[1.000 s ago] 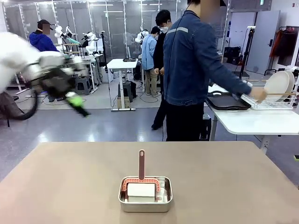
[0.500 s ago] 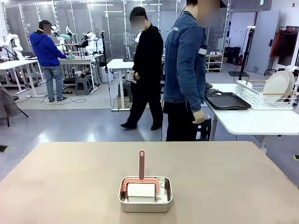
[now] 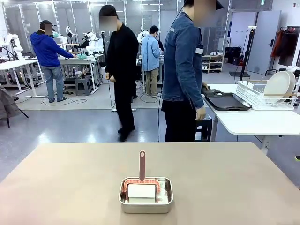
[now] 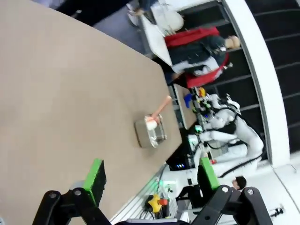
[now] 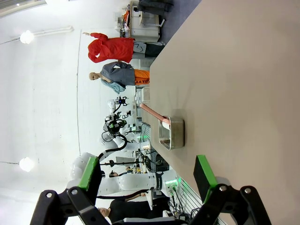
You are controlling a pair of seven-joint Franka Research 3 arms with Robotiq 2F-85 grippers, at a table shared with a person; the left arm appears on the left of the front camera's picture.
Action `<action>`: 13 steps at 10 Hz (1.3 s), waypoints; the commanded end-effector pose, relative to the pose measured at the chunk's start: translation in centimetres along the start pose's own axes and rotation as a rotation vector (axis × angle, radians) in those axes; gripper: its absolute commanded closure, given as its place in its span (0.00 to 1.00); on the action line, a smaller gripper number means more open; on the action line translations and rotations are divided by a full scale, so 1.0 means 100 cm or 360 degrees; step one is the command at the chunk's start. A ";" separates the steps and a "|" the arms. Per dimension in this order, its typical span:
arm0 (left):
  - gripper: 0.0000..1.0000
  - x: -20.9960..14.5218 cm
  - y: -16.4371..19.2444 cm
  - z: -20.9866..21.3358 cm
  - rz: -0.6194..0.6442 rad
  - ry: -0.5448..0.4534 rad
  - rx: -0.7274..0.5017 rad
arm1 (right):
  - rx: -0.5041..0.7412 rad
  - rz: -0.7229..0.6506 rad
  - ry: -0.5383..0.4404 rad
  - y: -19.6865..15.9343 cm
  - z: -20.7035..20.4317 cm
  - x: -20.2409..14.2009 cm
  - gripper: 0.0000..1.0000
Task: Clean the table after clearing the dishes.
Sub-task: Place the Lint Roller back on top of the Airtight Container.
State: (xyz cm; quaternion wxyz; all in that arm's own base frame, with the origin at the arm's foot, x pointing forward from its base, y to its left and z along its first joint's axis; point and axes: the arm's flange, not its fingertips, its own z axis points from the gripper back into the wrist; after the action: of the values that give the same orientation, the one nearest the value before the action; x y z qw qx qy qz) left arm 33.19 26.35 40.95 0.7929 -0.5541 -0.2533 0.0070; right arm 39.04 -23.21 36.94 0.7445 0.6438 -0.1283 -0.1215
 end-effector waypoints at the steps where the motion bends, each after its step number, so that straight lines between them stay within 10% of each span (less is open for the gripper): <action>1: 0.00 0.018 -0.008 -0.019 -0.0183 0.0036 0.0113 | 0.0004 0.0023 0.0000 0.002 0.000 -0.001 0.00; 13: 0.00 0.000 0.000 0.000 0.0000 0.0000 0.0000 | 0.0004 0.0023 0.0000 0.002 0.000 -0.001 0.00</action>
State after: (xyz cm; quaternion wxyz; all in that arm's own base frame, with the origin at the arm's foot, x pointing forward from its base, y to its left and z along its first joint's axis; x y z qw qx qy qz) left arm 33.61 26.26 40.77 0.7972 -0.5469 -0.2558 0.0025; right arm 39.04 -23.21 36.92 0.7445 0.6439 -0.1281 -0.1217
